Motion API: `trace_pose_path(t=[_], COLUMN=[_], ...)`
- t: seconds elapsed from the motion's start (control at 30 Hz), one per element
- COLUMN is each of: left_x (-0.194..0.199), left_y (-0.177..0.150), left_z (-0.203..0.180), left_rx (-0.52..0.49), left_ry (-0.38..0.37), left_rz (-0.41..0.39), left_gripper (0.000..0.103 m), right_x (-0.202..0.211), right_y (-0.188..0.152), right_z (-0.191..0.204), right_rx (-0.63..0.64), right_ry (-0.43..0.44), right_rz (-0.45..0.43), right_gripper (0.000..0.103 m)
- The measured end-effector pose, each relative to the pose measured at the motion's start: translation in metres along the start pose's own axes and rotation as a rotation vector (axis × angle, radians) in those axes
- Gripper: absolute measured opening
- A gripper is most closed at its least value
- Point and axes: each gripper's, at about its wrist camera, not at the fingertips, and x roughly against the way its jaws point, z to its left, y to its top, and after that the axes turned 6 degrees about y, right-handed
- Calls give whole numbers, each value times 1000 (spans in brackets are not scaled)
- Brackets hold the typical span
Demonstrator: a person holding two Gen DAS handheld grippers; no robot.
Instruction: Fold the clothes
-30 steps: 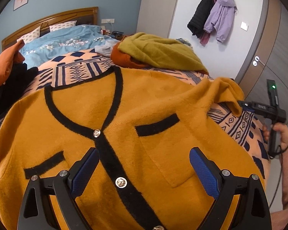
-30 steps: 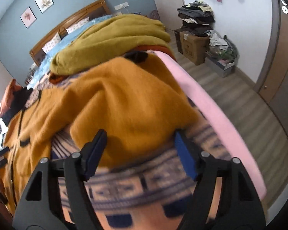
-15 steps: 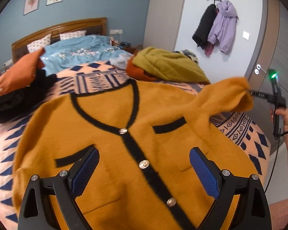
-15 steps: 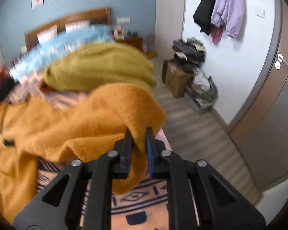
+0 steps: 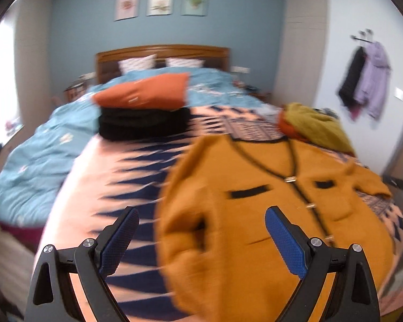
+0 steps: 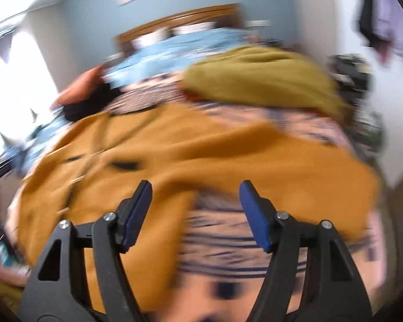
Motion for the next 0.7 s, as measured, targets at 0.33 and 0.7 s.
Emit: trace_pose_path(t=[0.33,0.7], left_x=[-41,-53], left_y=[-53,-61], left_z=[33,-8], left_rx=[8,-78], left_ry=[22,-171], left_rz=[178,170], left_gripper=[97,62], right_x=[-64,-79], right_y=[-25,-30], right_z=[71,89], right_rx=[5,-25], right_ry=[228,229], right_rz=[106,126], right_gripper=[70,70])
